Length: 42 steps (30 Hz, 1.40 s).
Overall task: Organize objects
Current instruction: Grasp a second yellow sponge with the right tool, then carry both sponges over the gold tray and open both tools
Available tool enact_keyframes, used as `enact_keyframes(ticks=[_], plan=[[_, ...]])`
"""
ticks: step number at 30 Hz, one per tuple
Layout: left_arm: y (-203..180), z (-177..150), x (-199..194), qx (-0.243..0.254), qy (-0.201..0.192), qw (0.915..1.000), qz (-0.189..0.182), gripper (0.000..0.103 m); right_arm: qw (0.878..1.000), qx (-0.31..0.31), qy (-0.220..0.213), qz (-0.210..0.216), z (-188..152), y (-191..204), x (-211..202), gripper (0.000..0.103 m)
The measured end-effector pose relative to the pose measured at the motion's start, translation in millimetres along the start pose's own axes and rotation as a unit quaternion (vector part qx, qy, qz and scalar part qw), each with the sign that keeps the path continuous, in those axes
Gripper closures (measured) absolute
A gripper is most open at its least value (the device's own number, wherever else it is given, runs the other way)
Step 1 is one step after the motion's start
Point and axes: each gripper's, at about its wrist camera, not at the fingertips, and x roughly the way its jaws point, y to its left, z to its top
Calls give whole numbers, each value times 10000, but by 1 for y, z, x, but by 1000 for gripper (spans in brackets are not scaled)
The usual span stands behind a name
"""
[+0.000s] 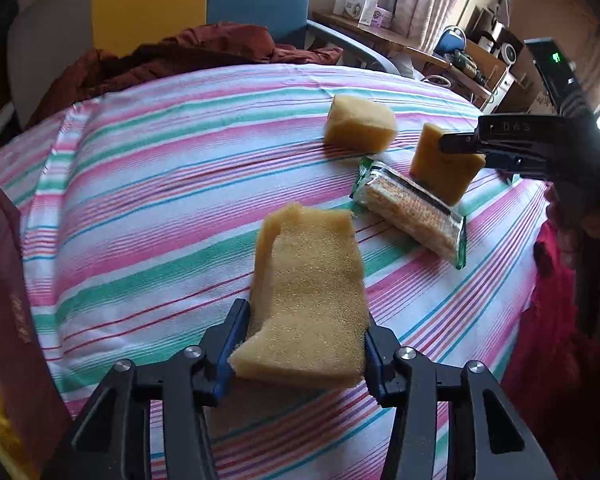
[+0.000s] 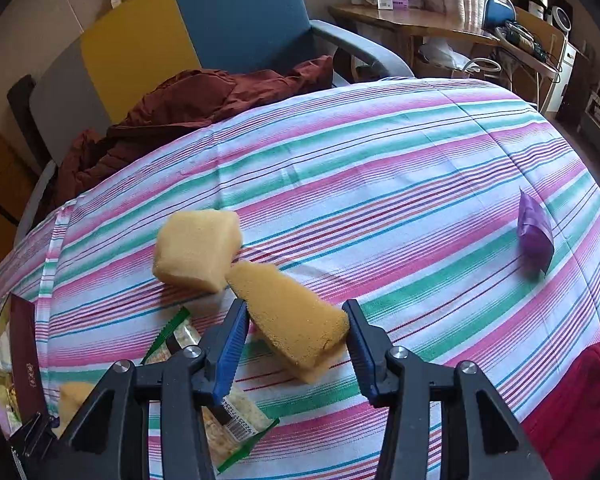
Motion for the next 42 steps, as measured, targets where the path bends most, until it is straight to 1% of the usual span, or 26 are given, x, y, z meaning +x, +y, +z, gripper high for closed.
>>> enact_keyframes(ticks=[4, 10, 18, 22, 26, 29, 32, 38, 42], plan=[[4, -7, -8, -119, -17, 9999, -11, 53, 10000, -24, -61, 0, 0, 1, -4, 58], [15, -17, -39, -406, -203, 9989, 77, 53, 9996, 81, -287, -8, 2, -3, -13, 58], [26, -23, -90, -473, -649, 9960, 379, 53, 9980, 267, -570, 76, 2, -10, -27, 58], [34, -32, -117, -510, -898, 9929, 590, 53, 9973, 238, -668, 186, -1, -6, -33, 58], [49, -41, -140, -623, -1103, 9887, 804, 53, 9965, 184, -697, 426, -4, 3, -43, 58], [60, -49, -153, -678, -1260, 9845, 1009, 53, 9958, 37, -744, 528, -8, 18, -55, 58], [70, -59, -165, -732, -1391, 9804, 1186, 53, 9939, -95, -800, 748, -15, 37, -69, 58], [93, -79, -183, -1008, -1530, 9733, 1380, 53, 9860, -497, -777, 1393, -32, 95, -90, 58], [112, -93, -192, -1242, -1549, 9690, 1473, 53, 9759, -875, -603, 1905, -47, 142, -96, 58]])
